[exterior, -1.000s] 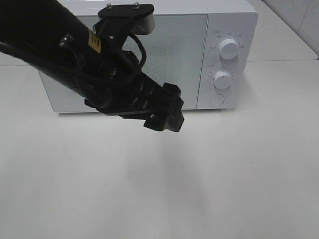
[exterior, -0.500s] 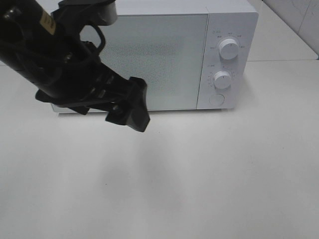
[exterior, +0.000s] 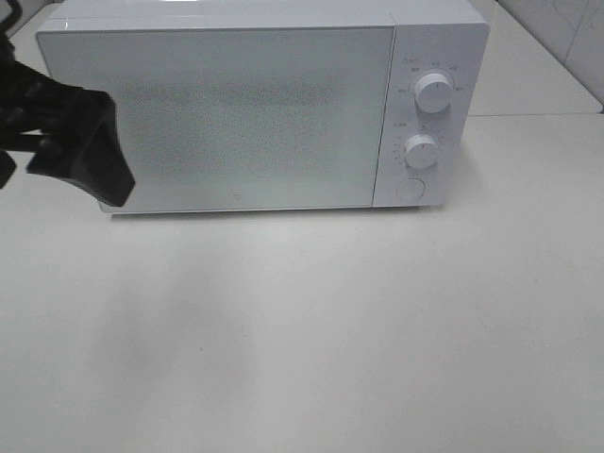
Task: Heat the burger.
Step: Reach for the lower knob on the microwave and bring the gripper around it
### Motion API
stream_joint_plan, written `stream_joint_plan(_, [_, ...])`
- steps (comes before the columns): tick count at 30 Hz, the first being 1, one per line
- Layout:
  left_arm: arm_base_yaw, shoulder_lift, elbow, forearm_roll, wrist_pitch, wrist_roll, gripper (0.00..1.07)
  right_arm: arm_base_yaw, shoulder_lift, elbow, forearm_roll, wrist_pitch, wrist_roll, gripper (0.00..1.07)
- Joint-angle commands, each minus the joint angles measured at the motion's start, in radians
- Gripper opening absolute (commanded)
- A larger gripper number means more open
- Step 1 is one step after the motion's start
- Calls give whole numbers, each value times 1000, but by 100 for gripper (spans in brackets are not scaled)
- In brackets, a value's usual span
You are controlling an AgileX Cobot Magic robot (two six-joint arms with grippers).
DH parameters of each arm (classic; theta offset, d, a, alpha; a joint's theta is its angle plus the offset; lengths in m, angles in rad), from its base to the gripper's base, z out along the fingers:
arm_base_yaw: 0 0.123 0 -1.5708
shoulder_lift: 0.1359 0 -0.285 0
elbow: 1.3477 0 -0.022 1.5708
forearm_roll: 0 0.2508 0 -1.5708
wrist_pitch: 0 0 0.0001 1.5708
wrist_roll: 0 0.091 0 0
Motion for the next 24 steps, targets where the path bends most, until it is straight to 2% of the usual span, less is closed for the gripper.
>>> stream_joint_plan(1, [40,-48,-5,28,63,-2,102,0,-26,2,1,-6,-5,74])
stream_joint_plan(2, [77,-75,6,40,90,8,102,0,-26,2,1,-6,-5,74])
stream_joint_plan(3, [77,-75,6,40,90,8,102,0,-26,2,1,-6,-5,74])
stream_joint_plan(4, [120,-98,26,44,103,22,102,0,-26,2,1,-6,-5,74])
stream_joint_plan(6, [142,-111,38,44,110,29,102,0,-26,2,1,-6,-5,74])
stream_joint_plan(7, [196,-135,70,46,130,54,102,0,-26,2,1,-6,-5,74])
stream_joint_plan(8, [196,-135,70,46,130,54,102,0,-26,2,1,-6,-5,74])
stream_joint_plan(9, [246,-165,107,47,148,78,102,0,-26,2,1,-6,-5,74])
stream_joint_plan(11, [266,-178,125,47,148,89,102,0,-26,2,1,-6,-5,74])
stream_joint_plan(12, [312,-211,155,47,147,129,102,0,-26,2,1,-6,-5,74])
stream_joint_plan(13, [312,-211,155,47,147,129,102,0,-26,2,1,-6,-5,74])
stream_joint_plan(14, [364,-249,188,40,147,168,102,0,-26,2,1,-6,-5,74])
stream_joint_plan(15, [391,-268,201,38,147,182,102,0,-26,2,1,-6,-5,74])
stream_joint_plan(16, [391,-268,201,38,147,182,102,0,-26,2,1,-6,-5,74])
stream_joint_plan(17, [446,-304,236,33,147,194,102,0,-26,2,1,-6,-5,74])
stream_joint_plan(19, [477,-326,257,31,147,194,102,0,-26,2,1,-6,-5,74])
stream_joint_plan(20, [531,-364,293,31,147,194,102,0,-26,2,1,-6,-5,74])
stream_joint_plan(24, [606,-456,362,27,147,194,102,0,-26,2,1,-6,-5,74])
